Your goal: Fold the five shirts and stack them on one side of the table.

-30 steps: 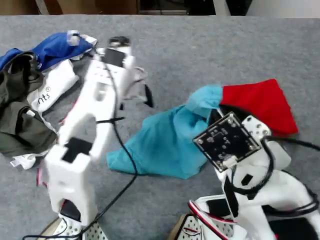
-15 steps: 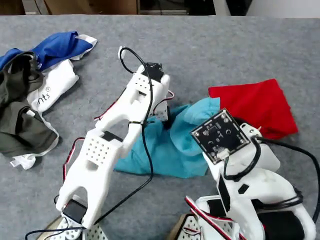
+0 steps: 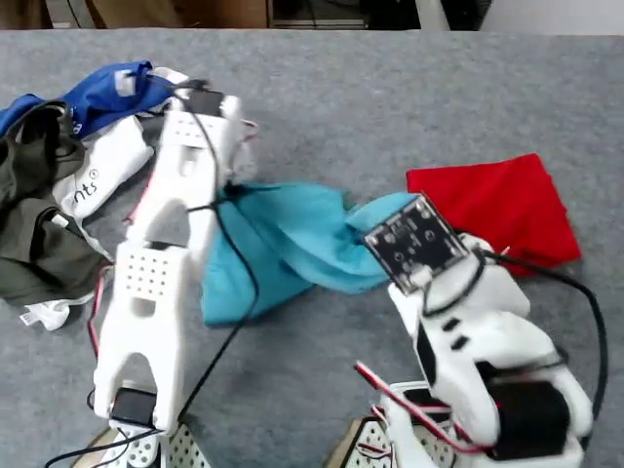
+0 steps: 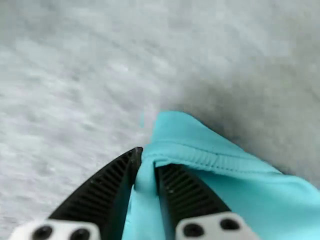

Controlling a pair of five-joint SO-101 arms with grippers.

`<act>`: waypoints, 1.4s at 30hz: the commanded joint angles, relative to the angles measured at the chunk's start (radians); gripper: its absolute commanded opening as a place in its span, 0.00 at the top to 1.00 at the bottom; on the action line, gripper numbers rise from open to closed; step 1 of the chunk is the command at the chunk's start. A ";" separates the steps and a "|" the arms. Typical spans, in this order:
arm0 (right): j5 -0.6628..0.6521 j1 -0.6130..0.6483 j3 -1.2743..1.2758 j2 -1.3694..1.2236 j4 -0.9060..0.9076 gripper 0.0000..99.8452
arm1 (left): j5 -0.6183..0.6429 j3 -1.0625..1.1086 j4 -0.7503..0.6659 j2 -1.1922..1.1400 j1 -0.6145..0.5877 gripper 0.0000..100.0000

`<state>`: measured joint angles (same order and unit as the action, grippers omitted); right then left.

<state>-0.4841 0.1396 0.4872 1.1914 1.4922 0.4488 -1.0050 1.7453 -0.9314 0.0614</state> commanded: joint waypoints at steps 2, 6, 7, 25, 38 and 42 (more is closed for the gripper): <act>0.009 -0.013 0.137 -0.005 -0.114 0.99 | 0.002 0.017 0.012 0.150 -0.138 0.98; 0.009 -0.013 0.272 -0.028 -0.196 0.99 | 0.002 0.040 0.012 0.277 -0.262 0.98; 0.009 -0.013 0.295 -0.044 -0.212 0.99 | 0.002 0.048 0.012 0.312 -0.288 0.98; -0.160 -0.007 0.344 -0.394 -0.181 0.99 | -0.002 0.232 0.006 0.727 -0.457 0.98; -0.180 -0.015 0.343 -0.392 -0.164 0.51 | -0.002 -0.293 0.005 0.842 -0.433 0.98; -0.180 -0.015 0.338 -0.394 -0.167 0.51 | -0.002 -0.483 0.005 0.837 -0.480 0.98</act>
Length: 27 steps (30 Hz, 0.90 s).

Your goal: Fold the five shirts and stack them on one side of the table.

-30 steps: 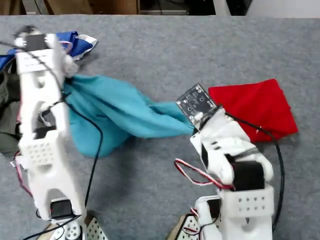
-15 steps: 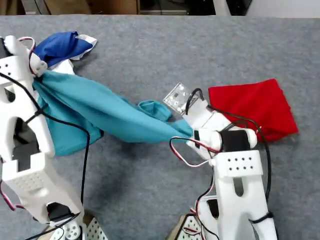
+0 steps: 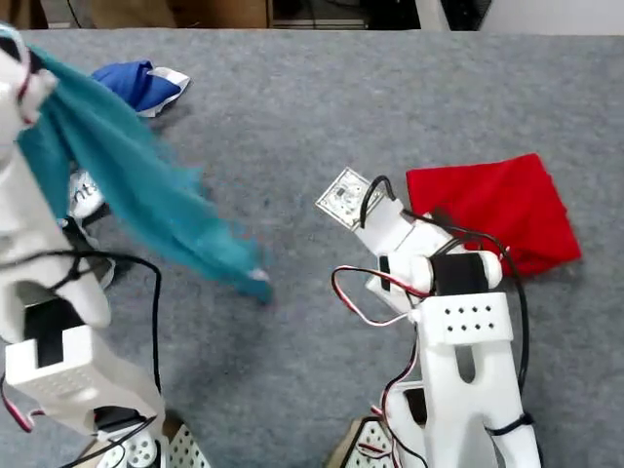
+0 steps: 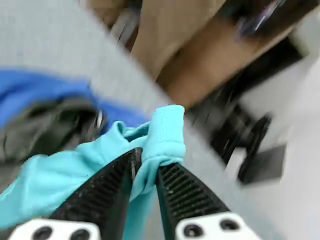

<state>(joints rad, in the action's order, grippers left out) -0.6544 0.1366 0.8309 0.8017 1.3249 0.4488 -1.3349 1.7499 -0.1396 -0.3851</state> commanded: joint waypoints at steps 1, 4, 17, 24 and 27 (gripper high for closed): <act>-0.008 -0.013 -0.005 -0.005 -0.011 0.51 | -0.002 -0.180 0.000 0.044 -0.035 0.98; 0.008 -0.044 -0.004 -0.010 -0.052 0.51 | -0.002 -0.173 0.005 0.044 0.005 0.98; -0.029 -0.271 -0.111 -0.012 -0.106 0.51 | -0.003 0.614 -0.002 0.145 0.462 0.98; -0.055 -0.348 -0.124 -0.012 -0.100 0.51 | -0.075 0.861 -0.190 0.134 0.712 0.98; -0.055 -0.380 -0.124 -0.012 -0.100 0.51 | -0.080 0.916 -0.236 0.119 0.807 0.98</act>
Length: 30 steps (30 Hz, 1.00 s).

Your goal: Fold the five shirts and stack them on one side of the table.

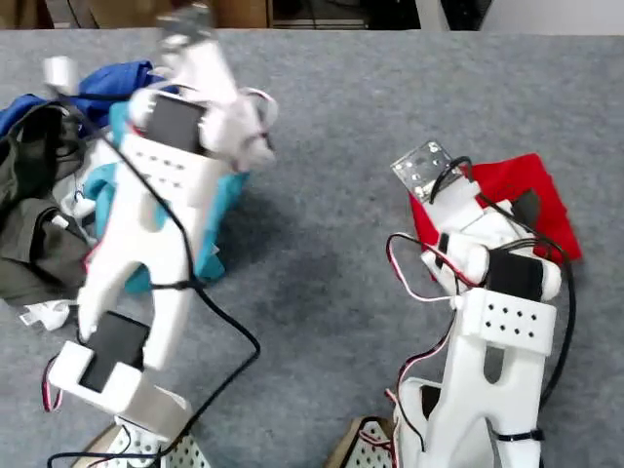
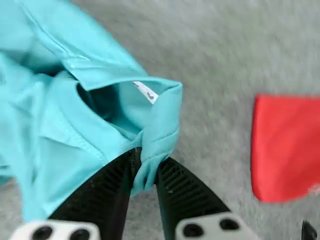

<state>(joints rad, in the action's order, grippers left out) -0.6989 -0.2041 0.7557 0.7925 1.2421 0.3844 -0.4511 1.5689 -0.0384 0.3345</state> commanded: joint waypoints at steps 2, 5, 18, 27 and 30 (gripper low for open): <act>-0.011 -0.062 -0.048 -0.002 -0.017 0.51 | -0.015 0.052 -0.080 -0.005 0.153 0.98; -0.011 -0.102 -0.048 -0.002 -0.017 0.51 | -0.015 0.068 -0.127 -0.071 0.230 0.98; -0.011 -0.259 -0.044 -0.002 -0.014 0.51 | 0.028 -0.348 -0.011 -0.433 0.324 0.78; -0.101 -0.160 -0.107 -0.061 0.081 0.51 | -0.130 -0.740 0.193 -0.398 0.068 0.78; -0.106 -0.044 -0.173 -0.122 0.138 0.51 | -0.180 -0.750 0.193 -0.288 -0.110 0.78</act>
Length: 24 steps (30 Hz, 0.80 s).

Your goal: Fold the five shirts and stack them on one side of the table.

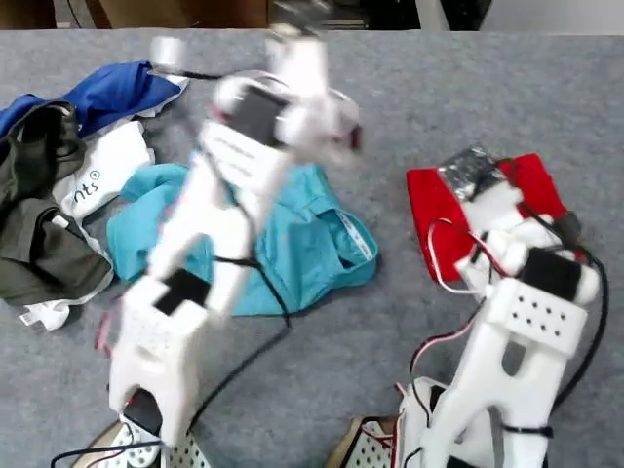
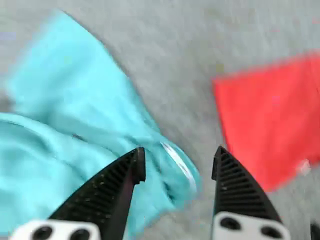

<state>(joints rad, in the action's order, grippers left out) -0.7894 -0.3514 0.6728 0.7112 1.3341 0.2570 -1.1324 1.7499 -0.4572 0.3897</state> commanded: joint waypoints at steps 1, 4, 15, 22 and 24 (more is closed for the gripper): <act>-0.014 0.150 -0.116 -0.062 0.069 0.51 | -0.072 -0.068 0.012 0.163 -0.230 0.78; -0.006 0.306 -0.191 -0.137 0.140 0.52 | -0.118 -0.068 0.012 0.236 -0.439 0.78; 0.203 0.894 -0.369 -0.406 0.203 0.83 | -0.207 0.361 0.009 0.282 -1.000 0.78; 0.259 1.138 -0.489 -0.562 0.275 0.85 | -0.341 0.522 0.008 0.277 -1.201 0.88; 0.259 1.185 -0.527 -0.611 0.273 0.84 | -0.361 0.560 0.005 0.275 -1.244 0.91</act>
<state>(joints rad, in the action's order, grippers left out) -0.5439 0.7580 0.2279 0.1465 1.5996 -0.0729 -0.5999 1.7499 -0.2225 -0.7948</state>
